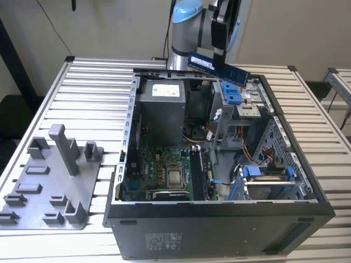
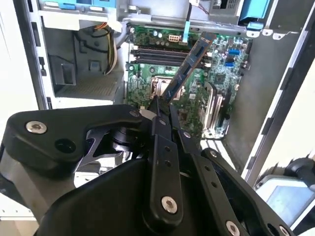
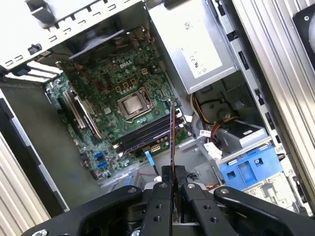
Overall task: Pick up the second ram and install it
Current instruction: 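Insert the second ram into the second slot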
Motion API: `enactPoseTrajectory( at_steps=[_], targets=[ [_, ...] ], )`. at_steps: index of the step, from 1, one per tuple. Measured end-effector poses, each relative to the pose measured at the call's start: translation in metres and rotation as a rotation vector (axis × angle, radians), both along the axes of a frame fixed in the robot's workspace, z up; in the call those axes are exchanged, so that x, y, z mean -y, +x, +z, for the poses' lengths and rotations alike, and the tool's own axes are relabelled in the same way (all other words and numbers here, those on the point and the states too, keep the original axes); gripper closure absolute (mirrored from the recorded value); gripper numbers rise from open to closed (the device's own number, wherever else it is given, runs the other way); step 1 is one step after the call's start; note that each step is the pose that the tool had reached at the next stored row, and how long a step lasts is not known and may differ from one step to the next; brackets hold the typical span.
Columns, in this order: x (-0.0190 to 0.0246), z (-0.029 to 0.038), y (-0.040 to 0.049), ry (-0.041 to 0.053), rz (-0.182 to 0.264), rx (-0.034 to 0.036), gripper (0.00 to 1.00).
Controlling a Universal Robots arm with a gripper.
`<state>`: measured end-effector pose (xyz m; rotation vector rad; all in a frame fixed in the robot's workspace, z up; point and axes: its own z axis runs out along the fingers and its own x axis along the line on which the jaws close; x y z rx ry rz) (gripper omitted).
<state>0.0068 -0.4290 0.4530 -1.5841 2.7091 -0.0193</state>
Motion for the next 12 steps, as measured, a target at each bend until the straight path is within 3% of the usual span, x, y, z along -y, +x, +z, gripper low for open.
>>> enactPoseTrajectory(
  at_steps=[12],
  targets=[
    [0.0000, -0.0009, 0.0000, -0.0063, -0.178, 0.0001, 0.86]
  ],
)
